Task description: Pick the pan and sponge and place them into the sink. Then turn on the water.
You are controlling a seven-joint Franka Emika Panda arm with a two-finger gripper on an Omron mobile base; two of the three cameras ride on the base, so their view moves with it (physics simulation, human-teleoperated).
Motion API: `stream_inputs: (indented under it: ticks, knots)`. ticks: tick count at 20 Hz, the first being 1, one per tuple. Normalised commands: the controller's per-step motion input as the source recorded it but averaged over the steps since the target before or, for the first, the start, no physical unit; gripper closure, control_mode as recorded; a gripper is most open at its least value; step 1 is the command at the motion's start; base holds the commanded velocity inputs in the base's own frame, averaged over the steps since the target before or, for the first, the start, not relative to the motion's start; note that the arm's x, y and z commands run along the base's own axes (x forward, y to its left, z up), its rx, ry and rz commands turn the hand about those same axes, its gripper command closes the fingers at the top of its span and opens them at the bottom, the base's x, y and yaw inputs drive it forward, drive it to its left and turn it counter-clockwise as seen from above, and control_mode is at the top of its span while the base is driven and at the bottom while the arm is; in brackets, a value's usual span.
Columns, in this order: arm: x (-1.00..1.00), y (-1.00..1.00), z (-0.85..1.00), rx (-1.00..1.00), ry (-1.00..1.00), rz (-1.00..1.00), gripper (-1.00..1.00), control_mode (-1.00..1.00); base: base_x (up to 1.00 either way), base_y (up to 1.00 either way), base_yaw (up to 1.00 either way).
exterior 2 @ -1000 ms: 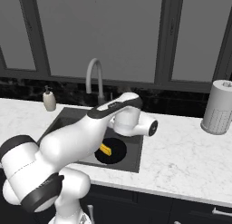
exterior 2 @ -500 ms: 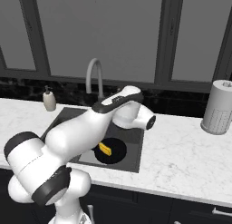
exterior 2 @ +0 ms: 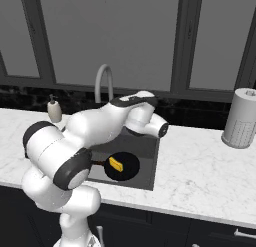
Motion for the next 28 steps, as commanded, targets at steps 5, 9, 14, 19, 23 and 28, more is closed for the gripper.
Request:
stream_inputs:
  ticks: [5,9,14,19,23,28]
  knots:
    - [0.32,0.11,-0.51,0.0,0.01,0.0,-1.0,-1.0,0.0,0.0,0.0]
    - [0.43,0.2,-0.43,0.0,0.0,0.0,-1.0,-1.0,0.0,0.0,0.0]
    - [0.59,0.2,-0.35,0.0,0.0,0.02,-1.0,-1.0,0.0,0.0,0.0]
    - [0.42,0.08,-0.09,0.0,-0.01,0.03,-1.0,-1.0,0.0,0.0,0.0]
    - [0.35,0.01,0.0,0.0,-0.01,0.04,-1.0,-1.0,0.0,0.0,0.0]
    - [0.38,0.07,-0.05,0.0,0.0,0.03,-1.0,-1.0,0.0,0.0,0.0]
